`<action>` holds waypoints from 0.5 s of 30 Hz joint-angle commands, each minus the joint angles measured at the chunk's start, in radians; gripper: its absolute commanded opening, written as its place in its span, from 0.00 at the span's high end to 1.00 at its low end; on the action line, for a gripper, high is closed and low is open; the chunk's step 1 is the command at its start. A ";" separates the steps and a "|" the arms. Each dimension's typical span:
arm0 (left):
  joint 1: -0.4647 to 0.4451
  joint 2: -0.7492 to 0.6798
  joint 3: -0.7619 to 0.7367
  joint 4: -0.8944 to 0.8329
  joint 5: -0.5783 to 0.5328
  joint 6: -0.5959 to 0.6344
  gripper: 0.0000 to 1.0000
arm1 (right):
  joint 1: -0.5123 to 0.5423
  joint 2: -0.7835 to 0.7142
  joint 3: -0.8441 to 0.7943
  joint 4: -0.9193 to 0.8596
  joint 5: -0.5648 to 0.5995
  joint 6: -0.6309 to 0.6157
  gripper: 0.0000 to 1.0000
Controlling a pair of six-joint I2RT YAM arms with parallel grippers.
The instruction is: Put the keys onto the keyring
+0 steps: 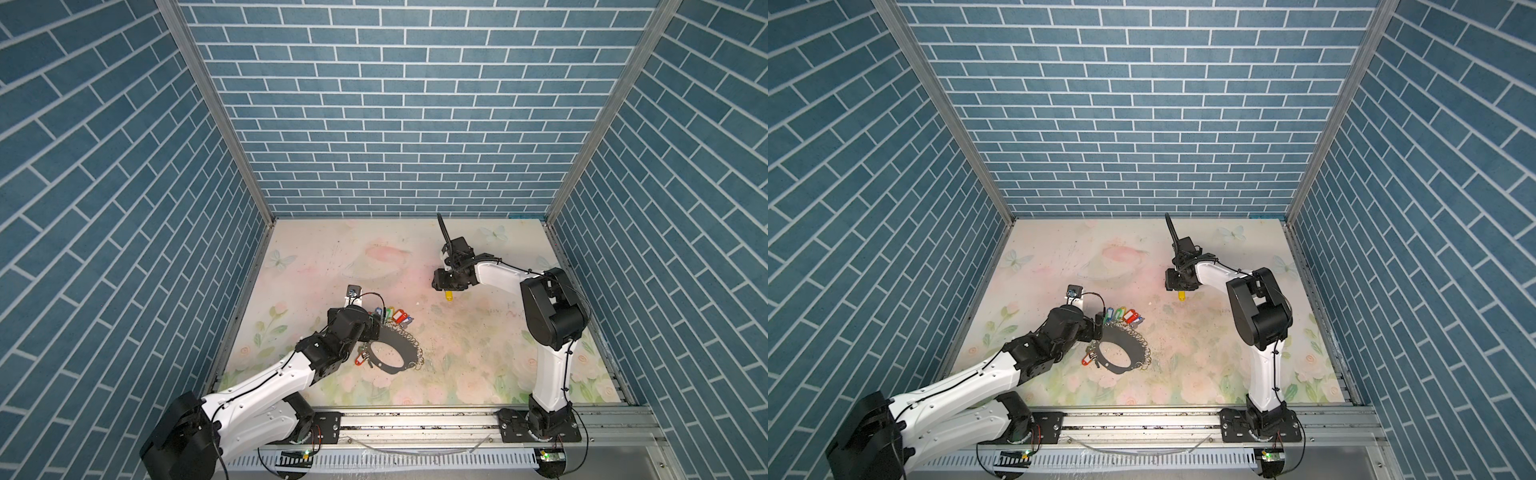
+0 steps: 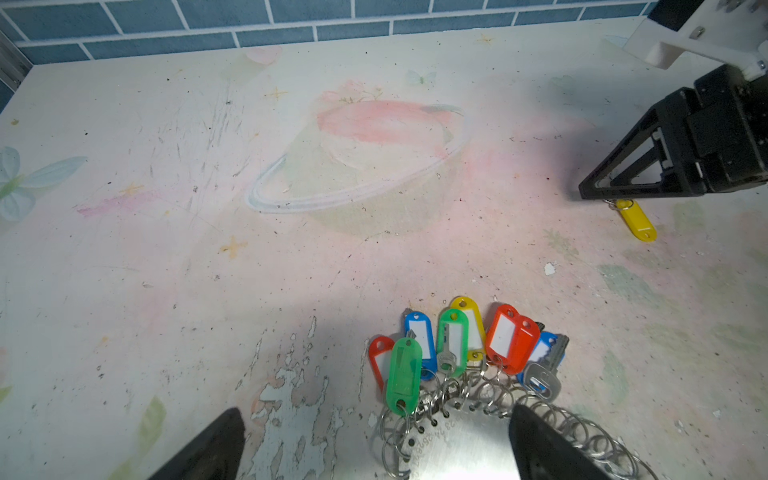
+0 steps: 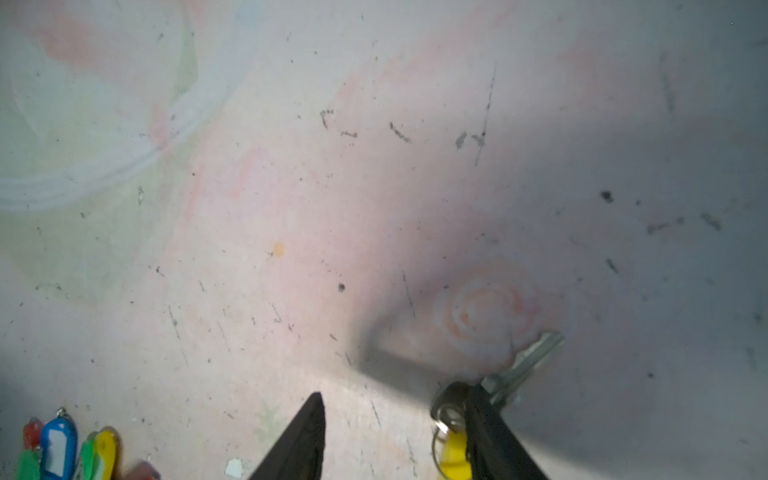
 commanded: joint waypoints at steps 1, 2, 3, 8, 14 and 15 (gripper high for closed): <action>0.005 -0.006 -0.014 -0.014 -0.020 -0.004 0.00 | 0.027 -0.022 -0.120 -0.077 0.023 0.032 0.47; 0.005 -0.008 -0.014 -0.015 -0.022 -0.002 0.00 | 0.035 -0.041 -0.152 -0.077 0.028 0.040 0.47; 0.005 -0.007 -0.014 -0.016 -0.024 -0.001 0.00 | 0.043 -0.059 -0.179 -0.073 0.030 0.049 0.47; 0.005 0.005 -0.010 -0.016 -0.017 -0.003 0.00 | 0.094 -0.180 -0.352 -0.055 0.032 0.121 0.48; 0.005 0.043 0.009 -0.027 0.021 -0.007 0.00 | 0.177 -0.325 -0.494 -0.069 0.043 0.198 0.48; 0.005 0.045 0.015 -0.034 0.030 -0.007 0.00 | 0.189 -0.345 -0.508 -0.078 0.046 0.208 0.48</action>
